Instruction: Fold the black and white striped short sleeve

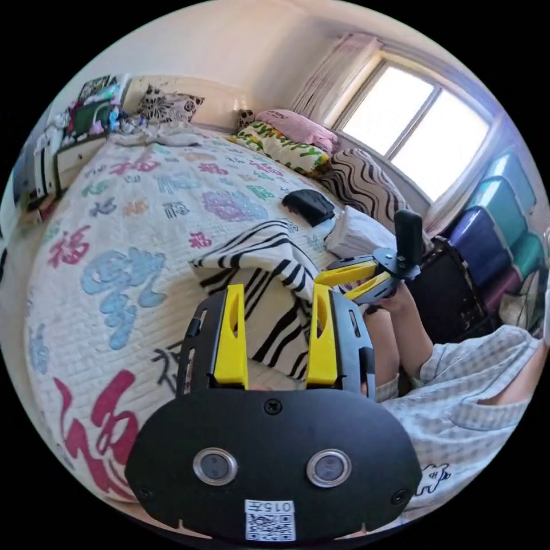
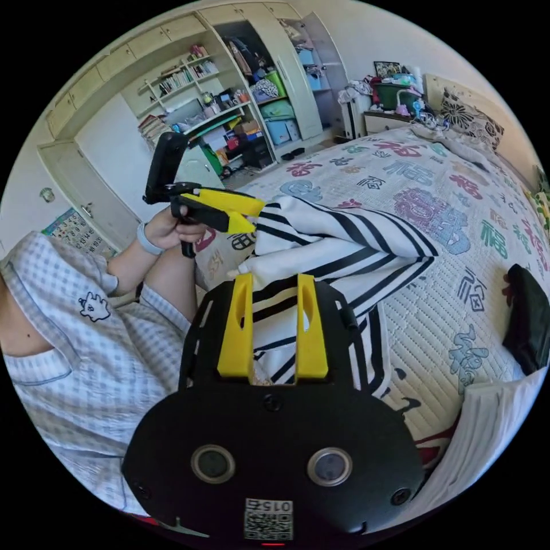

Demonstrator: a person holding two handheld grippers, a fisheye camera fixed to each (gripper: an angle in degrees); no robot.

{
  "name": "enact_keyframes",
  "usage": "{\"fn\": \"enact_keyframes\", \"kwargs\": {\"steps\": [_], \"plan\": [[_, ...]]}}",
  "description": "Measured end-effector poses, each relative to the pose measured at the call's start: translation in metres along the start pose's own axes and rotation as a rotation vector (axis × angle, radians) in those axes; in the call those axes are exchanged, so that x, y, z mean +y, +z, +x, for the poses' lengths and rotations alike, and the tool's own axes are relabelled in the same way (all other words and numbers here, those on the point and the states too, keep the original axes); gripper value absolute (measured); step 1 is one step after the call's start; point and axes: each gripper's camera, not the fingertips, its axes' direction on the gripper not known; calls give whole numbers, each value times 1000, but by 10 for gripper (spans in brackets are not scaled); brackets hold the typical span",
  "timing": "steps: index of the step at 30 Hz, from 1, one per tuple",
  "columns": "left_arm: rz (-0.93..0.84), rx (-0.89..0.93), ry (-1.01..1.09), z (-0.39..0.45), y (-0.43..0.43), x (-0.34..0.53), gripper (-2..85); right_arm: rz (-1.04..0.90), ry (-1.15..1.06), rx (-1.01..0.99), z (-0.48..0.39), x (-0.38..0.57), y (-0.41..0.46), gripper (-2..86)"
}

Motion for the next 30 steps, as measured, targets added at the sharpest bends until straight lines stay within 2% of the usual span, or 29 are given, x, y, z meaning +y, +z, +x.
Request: {"fn": "enact_keyframes", "kwargs": {"steps": [4,5,6,10,14,18,21,25,28,30], "plan": [[68,143,-128,-16,5,-5,75,-65,-1,193,-36,-9,9,22],[87,223,-155,-17,-4,-5,51,-73,-1,278,-46,-10,3,15],[107,221,-136,-9,-22,-4,35,-64,5,351,-55,-11,-7,10],[178,75,37,35,-105,0,20,4,20,492,-84,-10,-49,1],[361,-30,224,88,-233,15,11,112,-23,672,-135,-8,-99,-1],[527,-127,306,125,-343,32,6,214,-44,848,-175,-9,-132,1],[606,-141,347,141,-396,43,4,275,-63,801,-192,-10,-143,2],[608,-185,329,143,-422,42,5,278,-65,738,-188,-21,-131,5],[499,-217,215,109,-400,22,12,195,-10,709,-150,-44,-95,10],[367,-312,63,59,-356,4,33,54,114,610,-88,-64,-46,18]]}}
